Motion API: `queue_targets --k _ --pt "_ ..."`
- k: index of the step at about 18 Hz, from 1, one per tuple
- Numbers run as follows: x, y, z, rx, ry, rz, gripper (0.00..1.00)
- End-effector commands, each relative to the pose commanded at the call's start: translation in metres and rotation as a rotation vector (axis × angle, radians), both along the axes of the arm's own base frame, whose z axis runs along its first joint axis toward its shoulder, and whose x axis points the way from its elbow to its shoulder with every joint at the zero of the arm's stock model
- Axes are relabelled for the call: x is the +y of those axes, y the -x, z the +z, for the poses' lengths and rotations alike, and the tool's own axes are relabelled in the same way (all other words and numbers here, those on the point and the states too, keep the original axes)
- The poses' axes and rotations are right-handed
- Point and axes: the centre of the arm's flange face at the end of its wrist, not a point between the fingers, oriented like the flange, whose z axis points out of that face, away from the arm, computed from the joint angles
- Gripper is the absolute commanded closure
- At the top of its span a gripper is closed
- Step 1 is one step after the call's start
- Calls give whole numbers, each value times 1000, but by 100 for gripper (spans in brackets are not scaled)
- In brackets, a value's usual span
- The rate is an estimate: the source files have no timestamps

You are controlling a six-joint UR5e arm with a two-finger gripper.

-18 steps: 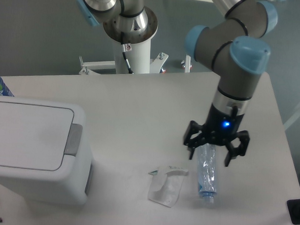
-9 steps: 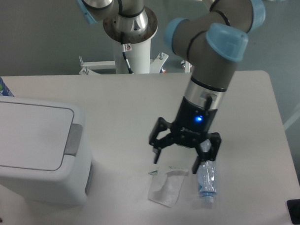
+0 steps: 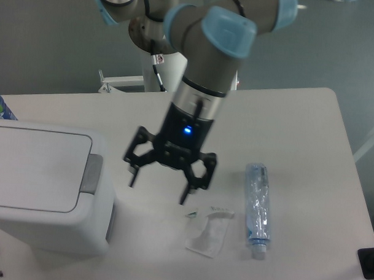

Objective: Open the trash can
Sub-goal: 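Move the open gripper across the table toward the white trash can lid, then lower the gripper onto the trash can lid edge and flip the lid open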

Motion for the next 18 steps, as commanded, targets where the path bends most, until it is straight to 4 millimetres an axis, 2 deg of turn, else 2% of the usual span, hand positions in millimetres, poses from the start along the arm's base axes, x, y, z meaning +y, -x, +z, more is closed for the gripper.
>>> queue_targets --k 3,5,10,18 --pt "2 -4 0 6 -2 -10 0" --pt "8 -14 0 8 -3 -30 0" --pt "12 -17 1 11 -4 -38 0" --pt "31 -32 -12 32 -16 -75 0"
